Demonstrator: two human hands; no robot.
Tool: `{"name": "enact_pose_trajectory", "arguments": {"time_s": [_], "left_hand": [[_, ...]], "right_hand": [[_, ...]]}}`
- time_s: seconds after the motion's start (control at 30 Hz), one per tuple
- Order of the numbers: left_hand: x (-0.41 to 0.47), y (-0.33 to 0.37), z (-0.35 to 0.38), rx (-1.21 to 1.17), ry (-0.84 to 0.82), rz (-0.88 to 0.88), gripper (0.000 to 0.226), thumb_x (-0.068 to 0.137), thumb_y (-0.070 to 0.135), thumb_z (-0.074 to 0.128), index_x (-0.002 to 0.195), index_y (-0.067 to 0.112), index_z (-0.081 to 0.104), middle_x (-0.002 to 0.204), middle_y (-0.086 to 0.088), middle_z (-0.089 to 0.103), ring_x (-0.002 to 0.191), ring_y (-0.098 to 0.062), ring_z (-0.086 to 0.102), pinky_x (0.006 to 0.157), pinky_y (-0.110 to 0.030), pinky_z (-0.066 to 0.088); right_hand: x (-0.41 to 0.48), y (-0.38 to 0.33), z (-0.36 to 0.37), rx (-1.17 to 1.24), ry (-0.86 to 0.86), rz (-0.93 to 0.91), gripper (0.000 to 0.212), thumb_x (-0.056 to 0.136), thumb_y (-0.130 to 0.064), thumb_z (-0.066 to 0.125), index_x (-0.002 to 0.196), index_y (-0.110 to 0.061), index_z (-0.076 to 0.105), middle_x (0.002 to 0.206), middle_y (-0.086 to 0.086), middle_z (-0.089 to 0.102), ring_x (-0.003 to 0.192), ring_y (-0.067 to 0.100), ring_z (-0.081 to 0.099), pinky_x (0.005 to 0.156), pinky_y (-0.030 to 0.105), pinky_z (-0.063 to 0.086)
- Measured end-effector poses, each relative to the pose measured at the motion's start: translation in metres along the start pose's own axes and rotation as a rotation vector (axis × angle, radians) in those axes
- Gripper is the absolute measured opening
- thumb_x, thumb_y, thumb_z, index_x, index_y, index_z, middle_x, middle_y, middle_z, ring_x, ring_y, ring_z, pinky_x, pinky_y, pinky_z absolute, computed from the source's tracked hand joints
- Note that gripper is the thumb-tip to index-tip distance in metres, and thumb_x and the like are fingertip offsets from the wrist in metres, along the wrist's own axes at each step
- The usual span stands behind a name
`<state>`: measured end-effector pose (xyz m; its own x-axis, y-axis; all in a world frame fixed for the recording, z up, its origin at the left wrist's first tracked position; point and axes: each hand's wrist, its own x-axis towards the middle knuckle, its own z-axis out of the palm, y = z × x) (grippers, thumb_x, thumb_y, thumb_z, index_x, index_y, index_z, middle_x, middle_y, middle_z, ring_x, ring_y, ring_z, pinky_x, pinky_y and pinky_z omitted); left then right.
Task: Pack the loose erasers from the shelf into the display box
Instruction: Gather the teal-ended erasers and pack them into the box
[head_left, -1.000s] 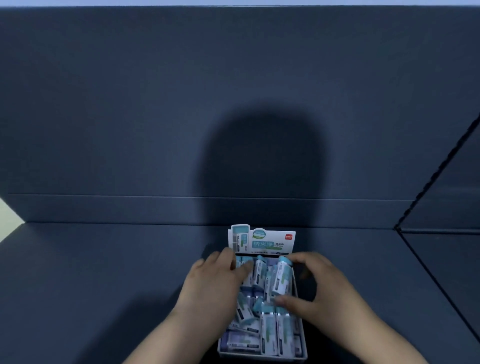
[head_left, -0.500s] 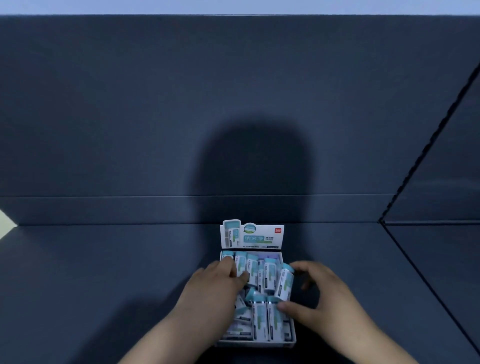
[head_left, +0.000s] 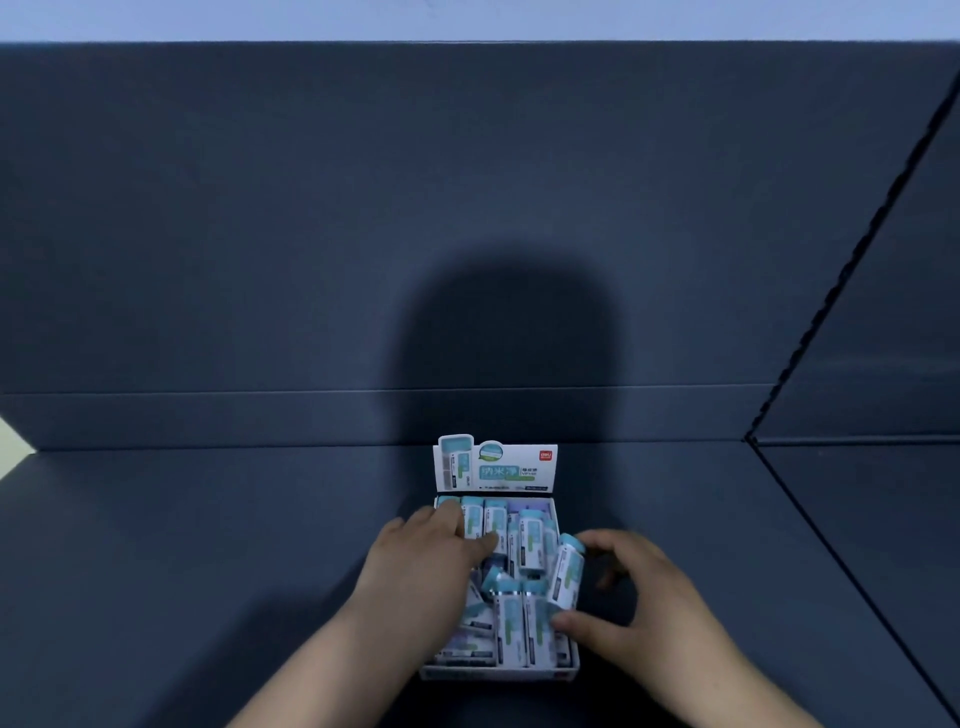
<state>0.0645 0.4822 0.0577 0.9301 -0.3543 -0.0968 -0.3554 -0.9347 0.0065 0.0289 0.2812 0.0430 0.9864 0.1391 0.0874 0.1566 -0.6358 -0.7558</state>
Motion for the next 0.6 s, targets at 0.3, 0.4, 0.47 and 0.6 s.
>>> {"name": "enact_pose_trajectory", "arguments": {"time_s": [0.3, 0.4, 0.47, 0.6], "left_hand": [[-0.003, -0.003, 0.003, -0.002, 0.032, -0.003, 0.064, 0.088, 0.014, 0.049, 0.143, 0.039, 0.027, 0.117, 0.004, 0.039, 0.112, -0.017, 0.038, 0.087, -0.028, 0.03], [-0.001, -0.006, 0.002, -0.007, 0.072, -0.002, 0.065, 0.087, 0.012, 0.05, 0.141, 0.04, 0.029, 0.115, 0.005, 0.039, 0.11, -0.016, 0.04, 0.083, -0.026, 0.029], [-0.007, -0.012, 0.003, -0.017, 0.141, -0.026, 0.064, 0.085, 0.011, 0.049, 0.141, 0.039, 0.032, 0.116, 0.007, 0.042, 0.109, -0.015, 0.043, 0.083, -0.025, 0.031], [-0.025, -0.029, 0.009, -0.109, 0.292, -0.008, 0.042, 0.068, 0.025, 0.071, 0.108, 0.037, 0.068, 0.082, 0.012, 0.058, 0.071, -0.012, 0.061, 0.059, -0.025, 0.041]], "right_hand": [[-0.004, 0.0, 0.001, 0.009, 0.002, -0.001, 0.052, 0.059, -0.038, 0.083, 0.095, -0.048, 0.048, 0.099, -0.019, 0.054, 0.098, -0.002, 0.046, 0.074, 0.002, 0.036], [-0.003, 0.0, 0.002, -0.016, 0.004, 0.002, 0.051, 0.058, -0.044, 0.081, 0.097, -0.047, 0.049, 0.099, -0.022, 0.052, 0.098, -0.003, 0.046, 0.075, 0.003, 0.036], [-0.002, -0.004, 0.001, -0.027, -0.001, -0.008, 0.051, 0.06, -0.044, 0.081, 0.1, -0.046, 0.048, 0.1, -0.025, 0.05, 0.1, -0.007, 0.045, 0.076, 0.003, 0.036], [0.005, -0.02, 0.003, -0.114, -0.091, -0.069, 0.064, 0.063, -0.055, 0.074, 0.118, -0.043, 0.043, 0.109, -0.034, 0.036, 0.101, -0.014, 0.041, 0.087, 0.004, 0.032]]}}
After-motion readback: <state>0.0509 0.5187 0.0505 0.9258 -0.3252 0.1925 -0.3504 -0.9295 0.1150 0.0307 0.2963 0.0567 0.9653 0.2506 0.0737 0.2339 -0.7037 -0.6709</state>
